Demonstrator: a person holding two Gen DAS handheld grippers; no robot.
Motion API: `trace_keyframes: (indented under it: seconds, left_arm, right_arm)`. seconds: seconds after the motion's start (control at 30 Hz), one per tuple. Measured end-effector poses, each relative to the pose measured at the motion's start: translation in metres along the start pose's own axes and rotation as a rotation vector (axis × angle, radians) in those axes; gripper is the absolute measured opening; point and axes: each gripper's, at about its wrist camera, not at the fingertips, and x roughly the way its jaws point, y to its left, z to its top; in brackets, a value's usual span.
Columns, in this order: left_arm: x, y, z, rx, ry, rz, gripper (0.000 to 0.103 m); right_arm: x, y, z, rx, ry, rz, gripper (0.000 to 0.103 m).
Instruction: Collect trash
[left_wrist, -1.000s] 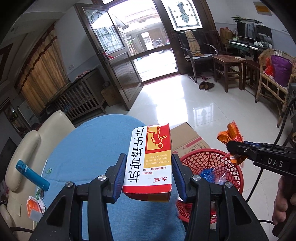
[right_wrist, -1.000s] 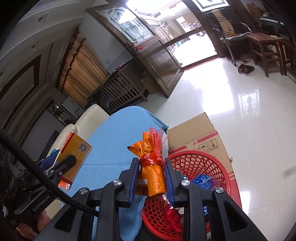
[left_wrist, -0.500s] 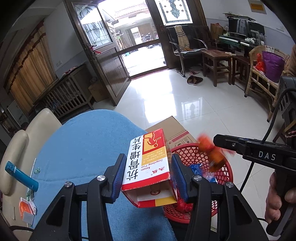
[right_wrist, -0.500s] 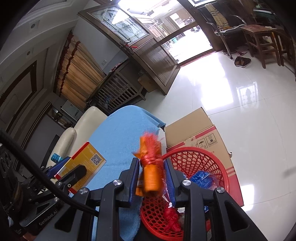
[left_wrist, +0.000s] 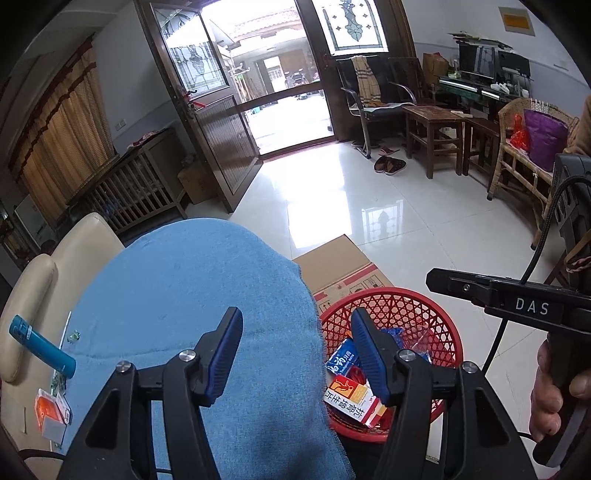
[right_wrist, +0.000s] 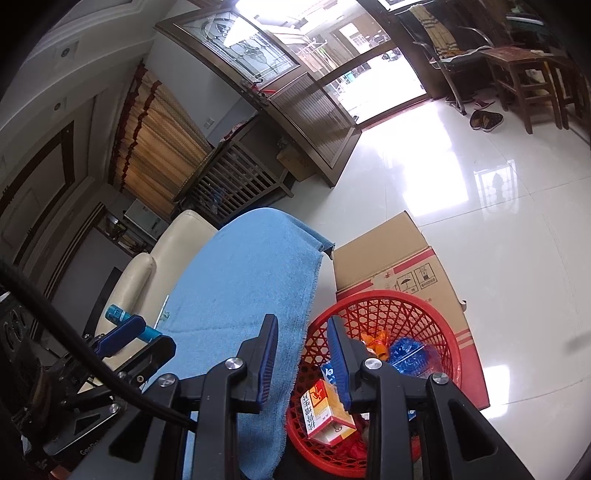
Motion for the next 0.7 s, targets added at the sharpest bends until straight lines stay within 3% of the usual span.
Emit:
trace_keyframes:
  seconds: [0.1, 0.23, 0.27, 0.33, 0.37, 0.53, 0.6, 0.7]
  left_arm:
    - [-0.006, 0.006, -0.001, -0.020, -0.008, 0.011, 0.075]
    - [-0.021, 0.017, -0.003, -0.047, -0.039, 0.031, 0.077]
    - [-0.025, 0.020, -0.005, -0.052, -0.046, 0.038, 0.077]
    - [-0.033, 0.026, -0.008, -0.062, -0.064, 0.059, 0.077]
    - [-0.037, 0.029, -0.010, -0.069, -0.070, 0.072, 0.077]
    - [-0.057, 0.052, -0.021, -0.130, -0.099, 0.135, 0.078]
    - [-0.066, 0.065, -0.026, -0.162, -0.114, 0.169, 0.085]
    - [-0.080, 0.084, -0.033, -0.205, -0.144, 0.229, 0.087]
  right_arm:
    - [-0.001, 0.006, -0.001, -0.013, 0.005, -0.002, 0.031]
    - [-0.001, 0.017, -0.002, -0.037, 0.013, -0.007, 0.032]
    - [-0.001, 0.021, -0.003, -0.045, 0.014, -0.009, 0.037]
    - [-0.005, 0.027, -0.004, -0.063, -0.001, -0.008, 0.064]
    - [-0.007, 0.030, -0.005, -0.074, -0.016, -0.008, 0.069]
    - [-0.017, 0.057, -0.009, -0.156, -0.070, -0.053, 0.069]
    - [-0.022, 0.069, -0.010, -0.200, -0.091, -0.067, 0.069]
    - [-0.028, 0.091, -0.015, -0.267, -0.121, -0.081, 0.069]
